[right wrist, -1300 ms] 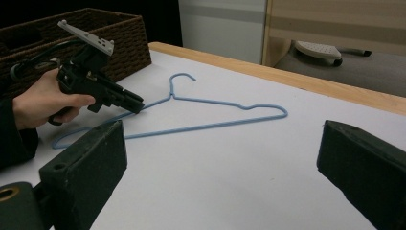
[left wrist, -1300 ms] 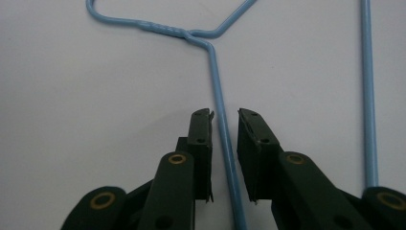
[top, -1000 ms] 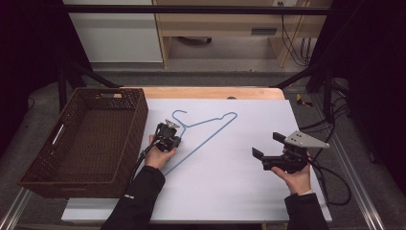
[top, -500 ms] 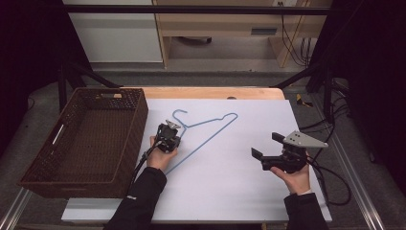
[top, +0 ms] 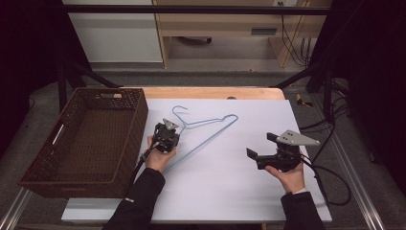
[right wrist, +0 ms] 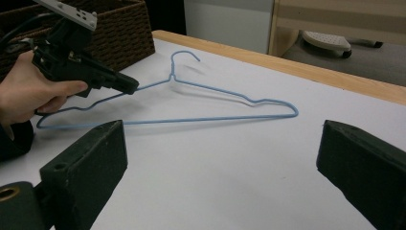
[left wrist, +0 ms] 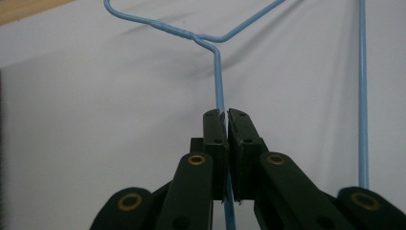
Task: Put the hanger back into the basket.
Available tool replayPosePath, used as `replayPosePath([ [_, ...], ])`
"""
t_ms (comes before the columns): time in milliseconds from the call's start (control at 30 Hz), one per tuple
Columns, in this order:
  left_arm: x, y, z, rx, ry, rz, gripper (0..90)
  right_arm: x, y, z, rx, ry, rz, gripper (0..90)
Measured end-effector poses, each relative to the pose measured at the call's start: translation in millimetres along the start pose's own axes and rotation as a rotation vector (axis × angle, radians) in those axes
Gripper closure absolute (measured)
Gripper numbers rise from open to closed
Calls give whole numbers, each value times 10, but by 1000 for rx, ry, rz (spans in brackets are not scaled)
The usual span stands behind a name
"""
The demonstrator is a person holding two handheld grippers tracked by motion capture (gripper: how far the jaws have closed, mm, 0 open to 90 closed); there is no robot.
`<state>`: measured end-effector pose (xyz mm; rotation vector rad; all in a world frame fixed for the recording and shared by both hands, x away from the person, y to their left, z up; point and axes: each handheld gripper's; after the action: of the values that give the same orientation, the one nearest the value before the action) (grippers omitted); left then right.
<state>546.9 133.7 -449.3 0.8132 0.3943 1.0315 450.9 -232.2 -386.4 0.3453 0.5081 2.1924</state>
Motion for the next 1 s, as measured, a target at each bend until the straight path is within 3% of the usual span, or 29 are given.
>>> replayPosePath([
  [567, -156, 269, 15, -78, -51, 33, 870, 148, -542, 217, 37, 22, 58, 53],
  [1000, -212, 323, -21, -102, -56, 29, 869, 257, -1017, 526, 26, 18, 72, 75],
])
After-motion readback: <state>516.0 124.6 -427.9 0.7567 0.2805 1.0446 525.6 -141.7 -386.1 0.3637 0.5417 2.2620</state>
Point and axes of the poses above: each handheld gripper's, and its own axes: y roughly backward along the jaws, z roughly out of its top, x roughly to its left, and after that the axes turned 6 degrees about x, right-handed
